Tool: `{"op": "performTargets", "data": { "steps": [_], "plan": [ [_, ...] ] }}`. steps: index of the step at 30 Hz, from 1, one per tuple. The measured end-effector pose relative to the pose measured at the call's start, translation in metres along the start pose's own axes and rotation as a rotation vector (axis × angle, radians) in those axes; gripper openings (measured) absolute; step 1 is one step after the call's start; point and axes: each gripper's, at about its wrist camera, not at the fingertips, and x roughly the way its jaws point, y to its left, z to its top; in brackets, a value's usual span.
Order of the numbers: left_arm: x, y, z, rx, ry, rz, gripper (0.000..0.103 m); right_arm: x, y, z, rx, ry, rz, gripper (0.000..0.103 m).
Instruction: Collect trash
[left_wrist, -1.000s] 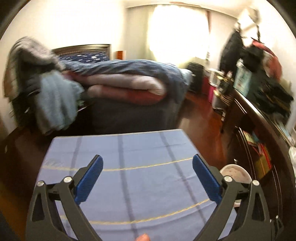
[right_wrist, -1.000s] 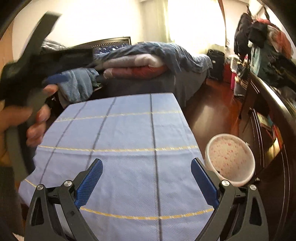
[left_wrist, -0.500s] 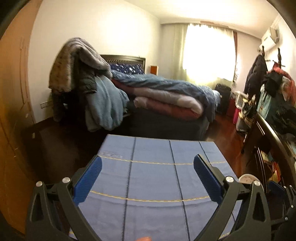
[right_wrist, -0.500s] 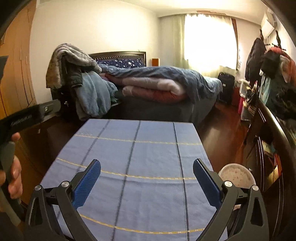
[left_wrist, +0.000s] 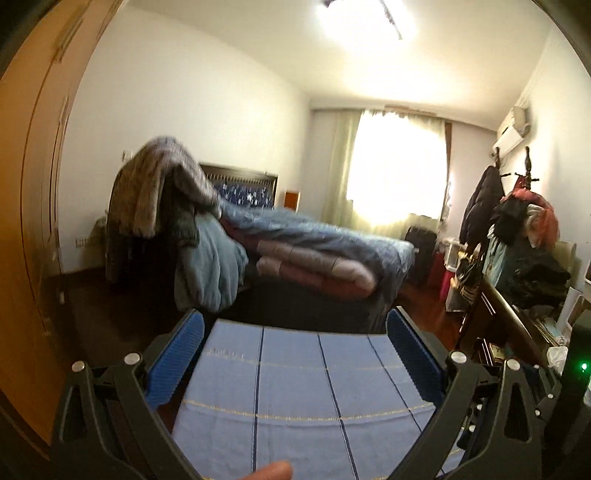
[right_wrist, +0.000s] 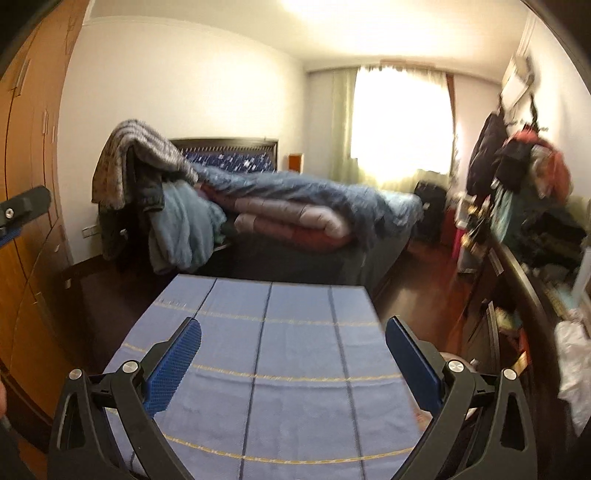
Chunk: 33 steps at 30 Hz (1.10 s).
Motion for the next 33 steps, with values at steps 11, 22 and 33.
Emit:
{"op": "performTargets", "data": {
  "steps": [11,22,33],
  "plan": [
    [-0.04,-0.009,0.032,0.009,-0.091,0.007,0.1,-0.062,-0.032,0.029,0.057,-0.161,-0.164,0.099],
    [-0.025,-0.025,0.03,0.04,-0.033,-0.001,0.1,-0.086,-0.056,0.038,0.117,-0.233,-0.25,0.099],
    [-0.029,-0.029,0.032,0.056,-0.036,-0.01,0.1,-0.091,-0.055,0.032,0.11,-0.237,-0.246,0.099]
  ]
}}
